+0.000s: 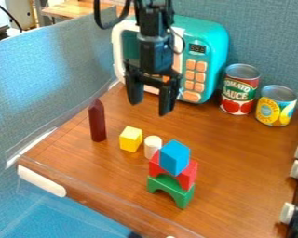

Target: Remove the white block on top and place it on the right side near the yelow block

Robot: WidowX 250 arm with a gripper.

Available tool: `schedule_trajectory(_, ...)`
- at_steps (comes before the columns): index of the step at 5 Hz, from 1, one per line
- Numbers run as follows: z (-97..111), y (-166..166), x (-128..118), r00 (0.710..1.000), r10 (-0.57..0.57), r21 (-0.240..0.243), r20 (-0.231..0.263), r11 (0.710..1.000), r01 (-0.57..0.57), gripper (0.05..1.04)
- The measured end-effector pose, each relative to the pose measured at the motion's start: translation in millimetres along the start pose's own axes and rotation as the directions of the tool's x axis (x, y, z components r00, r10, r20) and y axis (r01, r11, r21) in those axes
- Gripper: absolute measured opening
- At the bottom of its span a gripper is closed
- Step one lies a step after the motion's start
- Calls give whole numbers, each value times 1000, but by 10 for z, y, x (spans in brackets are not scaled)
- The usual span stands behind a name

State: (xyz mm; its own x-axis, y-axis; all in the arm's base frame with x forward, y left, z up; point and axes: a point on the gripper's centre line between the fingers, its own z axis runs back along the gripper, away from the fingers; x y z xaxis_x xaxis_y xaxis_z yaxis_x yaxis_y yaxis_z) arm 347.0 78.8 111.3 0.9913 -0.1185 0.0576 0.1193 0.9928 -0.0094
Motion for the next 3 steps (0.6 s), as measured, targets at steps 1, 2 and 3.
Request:
schedule_trajectory(1, 240, -91, -46, 997, -47, 36, 54, 998, 45, 1000)
schedule_trajectory(2, 339, -125, -141, 996, -52, 64, 74, 997, 48, 1000)
schedule_trajectory(3, 355, -126, -142, 996, -53, 66, 78, 997, 48, 1000)
